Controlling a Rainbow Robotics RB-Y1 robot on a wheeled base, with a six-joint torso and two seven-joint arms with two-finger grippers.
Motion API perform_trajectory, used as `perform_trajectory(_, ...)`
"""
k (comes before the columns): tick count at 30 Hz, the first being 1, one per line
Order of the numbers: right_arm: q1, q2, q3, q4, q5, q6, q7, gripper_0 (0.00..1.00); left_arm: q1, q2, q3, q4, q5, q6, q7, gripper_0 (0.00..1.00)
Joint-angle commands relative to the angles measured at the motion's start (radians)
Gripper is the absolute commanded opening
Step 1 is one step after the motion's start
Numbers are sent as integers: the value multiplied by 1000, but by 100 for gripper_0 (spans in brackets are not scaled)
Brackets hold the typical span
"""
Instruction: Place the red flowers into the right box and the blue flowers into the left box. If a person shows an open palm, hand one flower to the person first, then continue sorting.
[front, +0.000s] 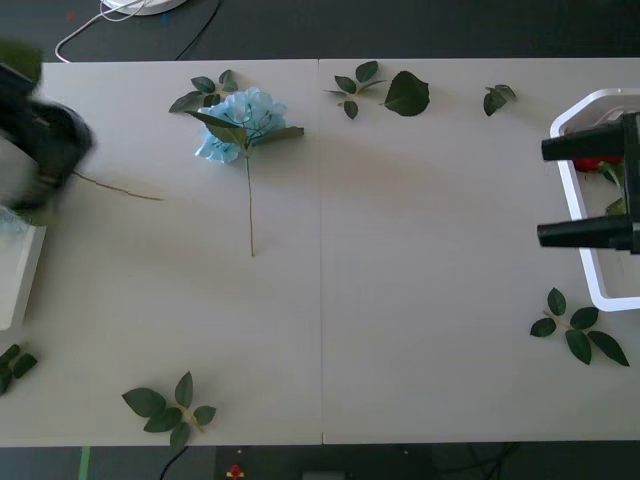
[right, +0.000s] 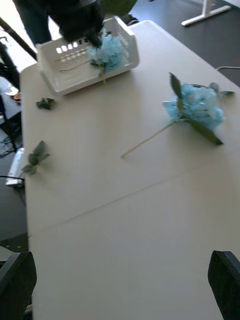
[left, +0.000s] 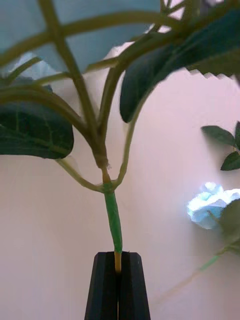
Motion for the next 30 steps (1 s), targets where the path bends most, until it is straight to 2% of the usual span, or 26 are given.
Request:
perform_trajectory(1,14,31,17,-57,-27,3,31,100,-6,42,250,-31,49,86,-220,0)
perform_trajectory(7,20,36,22,-63,-34,3,28,100,80,7,554,52,129,103,-590,0)
perform_trajectory(12,20,36,22,-63,-34,3,28,100,172,16,690,133,163,59,-806,0)
perform_trajectory(20,20,36,22,-63,-34,3,28,100,335,140,658,329,156,-225,-1012,0)
perform_trajectory(30,20,36,22,-63,-34,3,28,100,362,185,549,609,-5,-466,-1217,0)
